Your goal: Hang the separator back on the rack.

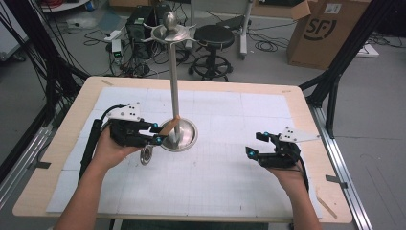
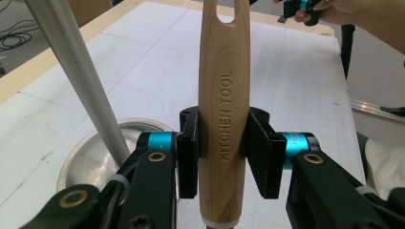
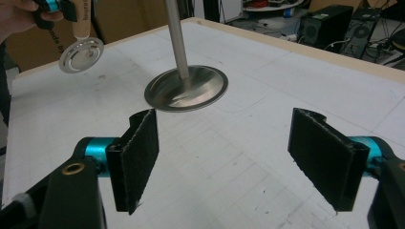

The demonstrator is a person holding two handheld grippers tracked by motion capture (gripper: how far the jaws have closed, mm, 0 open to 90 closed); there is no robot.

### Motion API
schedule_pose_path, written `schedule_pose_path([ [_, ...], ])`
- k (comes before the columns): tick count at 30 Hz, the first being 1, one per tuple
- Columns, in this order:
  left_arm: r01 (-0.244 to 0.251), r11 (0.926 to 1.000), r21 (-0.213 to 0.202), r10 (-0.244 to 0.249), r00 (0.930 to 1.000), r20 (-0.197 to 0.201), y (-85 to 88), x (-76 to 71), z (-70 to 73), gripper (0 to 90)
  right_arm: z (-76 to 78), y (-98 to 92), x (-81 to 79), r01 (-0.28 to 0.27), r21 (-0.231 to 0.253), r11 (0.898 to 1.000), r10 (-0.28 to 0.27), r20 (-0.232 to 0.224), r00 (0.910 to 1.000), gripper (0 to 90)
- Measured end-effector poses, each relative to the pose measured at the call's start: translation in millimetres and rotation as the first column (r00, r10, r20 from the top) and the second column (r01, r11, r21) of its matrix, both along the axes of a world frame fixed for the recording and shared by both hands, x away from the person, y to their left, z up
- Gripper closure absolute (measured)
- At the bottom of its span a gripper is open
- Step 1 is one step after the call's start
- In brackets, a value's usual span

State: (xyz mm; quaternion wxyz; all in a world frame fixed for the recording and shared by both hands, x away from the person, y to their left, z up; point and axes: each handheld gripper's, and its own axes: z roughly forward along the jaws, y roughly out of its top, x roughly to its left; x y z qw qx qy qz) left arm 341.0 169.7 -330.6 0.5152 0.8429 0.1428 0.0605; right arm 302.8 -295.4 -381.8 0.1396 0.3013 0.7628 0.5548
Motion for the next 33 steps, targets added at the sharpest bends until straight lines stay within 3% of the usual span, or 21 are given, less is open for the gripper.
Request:
schedule_pose_path([
  [16,-0.004,0.9996,-0.029,0.004,1.0,0.004,5.0,-0.8,-2.1,67.6,-2.3,4.0,0.6,-0.008,-0.027,1.0,0.008,-0.007,0.9999,24.9],
  [25,-0.017,0.9906,-0.136,0.02,0.9995,0.025,14.1,-0.9,6.9,67.7,-3.1,1.8,-1.9,-0.01,-0.034,0.999,0.01,-0.003,0.9999,24.9],
  [33,-0.016,0.975,-0.221,0.027,0.9986,0.045,22.9,-2.7,15.1,67.7,-4.3,1.2,-3.6,-0.011,-0.036,0.999,0.011,-0.012,0.9999,24.9],
])
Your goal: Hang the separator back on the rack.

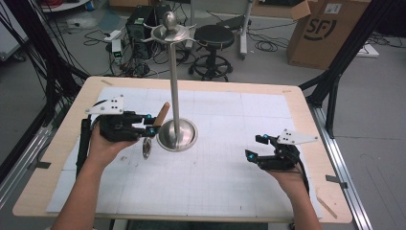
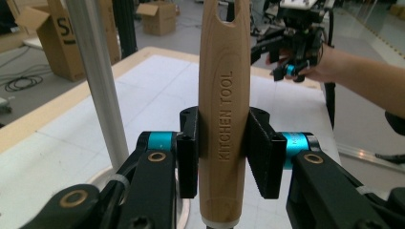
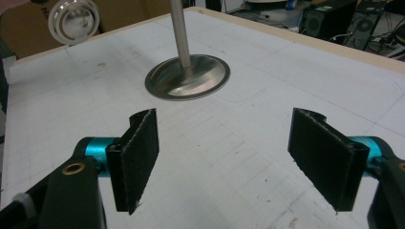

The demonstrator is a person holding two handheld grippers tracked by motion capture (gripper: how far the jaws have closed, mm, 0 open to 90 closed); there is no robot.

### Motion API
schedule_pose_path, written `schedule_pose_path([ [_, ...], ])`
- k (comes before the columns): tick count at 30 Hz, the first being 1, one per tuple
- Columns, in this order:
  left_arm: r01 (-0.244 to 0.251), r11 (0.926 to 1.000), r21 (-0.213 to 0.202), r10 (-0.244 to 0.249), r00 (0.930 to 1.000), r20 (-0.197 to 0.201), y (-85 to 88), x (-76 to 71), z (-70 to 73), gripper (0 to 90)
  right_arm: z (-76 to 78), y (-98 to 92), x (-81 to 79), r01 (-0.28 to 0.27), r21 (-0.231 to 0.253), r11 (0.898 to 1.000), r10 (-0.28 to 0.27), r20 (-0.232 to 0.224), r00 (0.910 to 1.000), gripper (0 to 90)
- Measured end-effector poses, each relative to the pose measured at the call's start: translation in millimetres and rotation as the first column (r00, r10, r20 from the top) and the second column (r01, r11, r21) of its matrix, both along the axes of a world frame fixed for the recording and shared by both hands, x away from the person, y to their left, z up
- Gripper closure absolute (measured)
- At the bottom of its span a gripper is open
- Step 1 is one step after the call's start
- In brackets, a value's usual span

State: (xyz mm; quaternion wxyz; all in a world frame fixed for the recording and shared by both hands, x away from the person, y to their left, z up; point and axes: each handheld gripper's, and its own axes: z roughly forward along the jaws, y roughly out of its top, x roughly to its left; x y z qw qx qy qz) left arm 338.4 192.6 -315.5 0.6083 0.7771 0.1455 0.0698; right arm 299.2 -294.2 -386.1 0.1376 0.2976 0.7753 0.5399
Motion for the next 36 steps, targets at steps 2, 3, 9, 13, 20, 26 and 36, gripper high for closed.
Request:
schedule_pose_path([
  [2,-0.006,0.9994,-0.035,0.006,1.0,0.008,2.7,-1.3,3.5,67.6,-0.1,0.5,0.0,-0.002,-0.002,1.0,0.002,0.003,1.0,24.9],
  [3,-0.009,0.9988,-0.049,0.01,0.9998,0.015,4.1,-2.1,5.8,67.7,0.0,0.6,-0.3,-0.001,-0.001,1.0,0.001,0.001,1.0,24.9],
  [9,-0.027,0.9956,-0.09,0.032,0.9982,0.051,13.5,-3.2,19.7,67.6,1.3,0.7,-0.9,0.0,0.004,1.0,0.0,0.006,1.0,24.9],
  [13,-0.032,0.9954,-0.091,0.037,0.9978,0.054,18.2,0.4,28.1,67.7,2.1,0.6,-1.4,0.0,0.004,1.0,0.0,0.007,1.0,24.9],
  [20,-0.036,0.9959,-0.083,0.041,0.997,0.066,23.3,6.5,45.3,67.7,3.6,-0.2,-1.8,0.002,0.007,1.0,-0.002,0.016,0.9999,24.9],
  [26,-0.042,0.9965,-0.073,0.047,0.9964,0.071,27.7,10.9,60.0,67.7,3.5,0.5,-2.7,-0.003,0.005,1.0,0.003,0.012,0.9999,24.9],
  [36,-0.041,0.9972,-0.063,0.046,0.9958,0.08,39.1,17.6,86.3,67.6,2.8,1.5,-1.3,-0.004,0.003,1.0,0.004,0.009,1.0,25.0],
])
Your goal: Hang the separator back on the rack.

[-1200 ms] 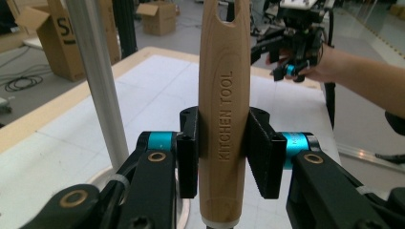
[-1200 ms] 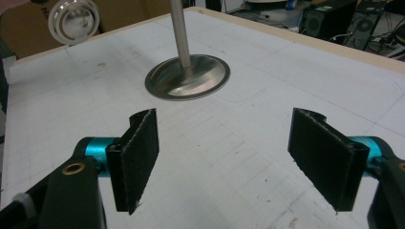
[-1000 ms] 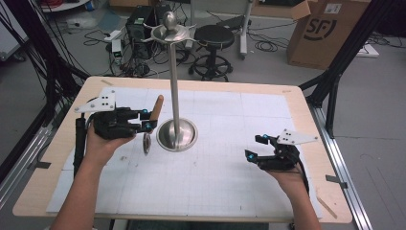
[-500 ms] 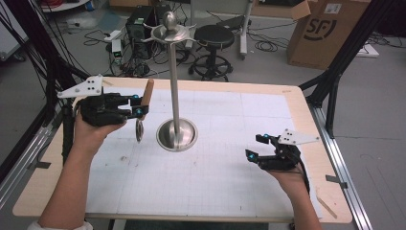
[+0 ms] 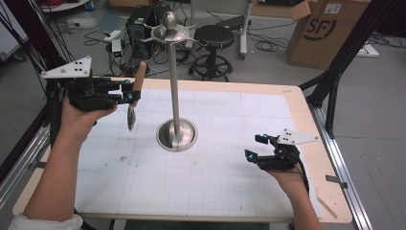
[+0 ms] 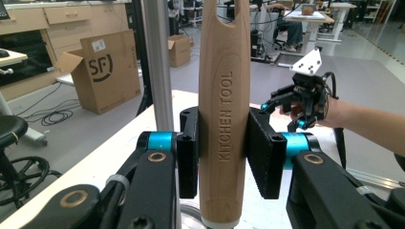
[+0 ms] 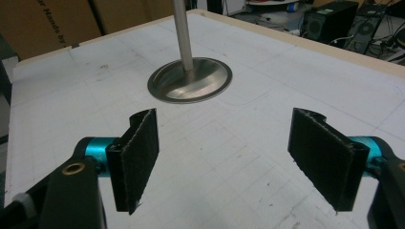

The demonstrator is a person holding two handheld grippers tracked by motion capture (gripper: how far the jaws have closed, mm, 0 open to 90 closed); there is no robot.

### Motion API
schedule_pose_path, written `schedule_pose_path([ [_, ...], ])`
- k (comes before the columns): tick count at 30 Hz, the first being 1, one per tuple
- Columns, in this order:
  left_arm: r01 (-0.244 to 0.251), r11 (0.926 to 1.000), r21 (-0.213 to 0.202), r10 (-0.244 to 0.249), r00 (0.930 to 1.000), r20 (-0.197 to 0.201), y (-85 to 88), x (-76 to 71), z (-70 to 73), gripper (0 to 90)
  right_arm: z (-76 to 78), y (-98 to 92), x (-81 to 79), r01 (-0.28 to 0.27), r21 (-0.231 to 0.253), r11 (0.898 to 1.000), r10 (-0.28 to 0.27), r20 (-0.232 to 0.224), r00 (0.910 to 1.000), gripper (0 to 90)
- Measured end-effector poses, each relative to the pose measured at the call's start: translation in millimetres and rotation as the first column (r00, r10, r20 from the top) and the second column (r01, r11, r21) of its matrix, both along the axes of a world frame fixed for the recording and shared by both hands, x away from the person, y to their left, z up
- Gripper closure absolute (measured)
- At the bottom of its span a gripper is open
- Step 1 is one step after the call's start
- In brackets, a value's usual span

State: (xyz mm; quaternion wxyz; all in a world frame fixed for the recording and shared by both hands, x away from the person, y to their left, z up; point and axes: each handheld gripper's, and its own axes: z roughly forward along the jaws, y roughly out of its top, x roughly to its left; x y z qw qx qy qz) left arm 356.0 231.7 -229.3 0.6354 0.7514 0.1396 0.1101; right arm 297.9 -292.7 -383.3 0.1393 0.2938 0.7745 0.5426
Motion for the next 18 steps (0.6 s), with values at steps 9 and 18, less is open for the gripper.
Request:
schedule_pose_path([
  [9,-0.004,0.9999,-0.009,0.005,0.9998,0.018,4.9,3.9,20.9,67.6,-0.2,1.4,0.2,0.0,-0.002,1.0,0.0,-0.003,1.0,24.9],
  [18,-0.019,0.9997,-0.012,0.02,0.9995,0.024,3.7,8.4,32.9,67.6,-0.1,1.3,0.1,0.0,0.001,1.0,0.0,-0.004,1.0,25.0],
])
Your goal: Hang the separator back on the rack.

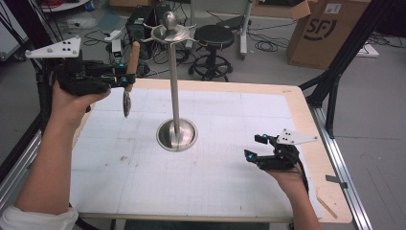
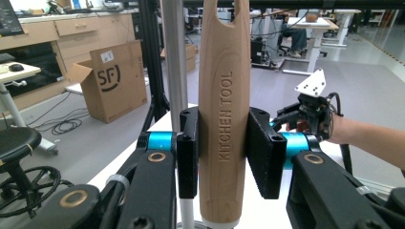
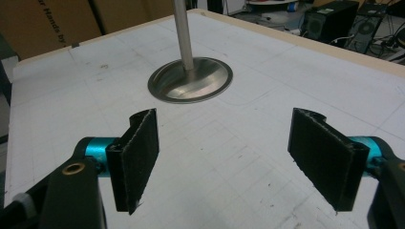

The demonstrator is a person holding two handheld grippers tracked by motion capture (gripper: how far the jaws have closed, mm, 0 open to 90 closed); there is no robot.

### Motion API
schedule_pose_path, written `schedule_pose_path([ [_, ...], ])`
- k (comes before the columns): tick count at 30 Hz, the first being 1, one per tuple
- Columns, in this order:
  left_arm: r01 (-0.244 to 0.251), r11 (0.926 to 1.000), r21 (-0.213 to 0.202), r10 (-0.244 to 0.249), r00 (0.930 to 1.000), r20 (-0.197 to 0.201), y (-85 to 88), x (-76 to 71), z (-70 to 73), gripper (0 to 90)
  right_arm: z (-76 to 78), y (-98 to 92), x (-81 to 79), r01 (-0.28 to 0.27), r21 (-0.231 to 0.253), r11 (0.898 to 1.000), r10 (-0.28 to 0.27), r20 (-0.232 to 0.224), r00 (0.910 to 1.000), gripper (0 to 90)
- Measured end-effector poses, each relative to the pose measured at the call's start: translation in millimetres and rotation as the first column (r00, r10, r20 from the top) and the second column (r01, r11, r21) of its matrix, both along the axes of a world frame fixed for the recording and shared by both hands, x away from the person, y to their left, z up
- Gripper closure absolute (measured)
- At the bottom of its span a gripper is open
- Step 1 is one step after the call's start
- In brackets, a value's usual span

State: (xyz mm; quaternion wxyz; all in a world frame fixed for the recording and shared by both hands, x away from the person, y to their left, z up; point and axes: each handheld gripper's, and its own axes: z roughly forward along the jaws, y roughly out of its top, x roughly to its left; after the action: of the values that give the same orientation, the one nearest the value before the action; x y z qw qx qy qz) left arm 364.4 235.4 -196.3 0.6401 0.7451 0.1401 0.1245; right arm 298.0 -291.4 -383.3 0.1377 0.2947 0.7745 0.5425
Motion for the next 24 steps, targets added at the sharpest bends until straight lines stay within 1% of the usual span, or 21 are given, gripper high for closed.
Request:
schedule_pose_path([
  [4,0.004,1.0,0.002,-0.004,1.0,-0.003,-1.4,3.7,4.7,67.6,-0.2,0.2,0.2,-0.001,-0.003,1.0,0.001,0.003,1.0,25.0],
  [5,-0.003,1.0,0.004,0.003,1.0,-0.007,-1.8,4.3,5.9,67.6,-0.3,0.2,0.3,-0.003,-0.004,1.0,0.003,0.007,1.0,25.0],
  [7,-0.01,0.9998,0.018,0.011,0.9999,-0.006,-2.4,5.6,8.9,67.6,-0.2,0.2,0.2,-0.003,-0.004,1.0,0.003,0.006,1.0,25.0],
  [12,-0.013,0.9992,0.038,0.014,0.9999,-0.003,-5.4,7.3,15.8,67.6,-0.5,0.2,0.5,-0.004,-0.005,1.0,0.004,0.004,1.0,25.0],
  [15,-0.019,0.9994,0.029,0.019,0.9998,-0.003,-6.1,8.4,17.5,67.6,-0.3,-0.1,0.3,-0.003,-0.003,1.0,0.003,0.004,1.0,25.0],
  [17,-0.026,0.999,0.037,0.026,0.9997,-0.004,-6.0,9.1,17.9,67.6,-0.2,-0.3,0.2,-0.003,-0.003,1.0,0.003,0.003,1.0,25.0],
  [24,-0.039,0.9988,0.029,0.039,0.9992,-0.007,-4.7,11.8,17.6,67.6,0.1,-1.2,0.0,-0.002,0.0,1.0,0.002,0.006,1.0,25.0],
])
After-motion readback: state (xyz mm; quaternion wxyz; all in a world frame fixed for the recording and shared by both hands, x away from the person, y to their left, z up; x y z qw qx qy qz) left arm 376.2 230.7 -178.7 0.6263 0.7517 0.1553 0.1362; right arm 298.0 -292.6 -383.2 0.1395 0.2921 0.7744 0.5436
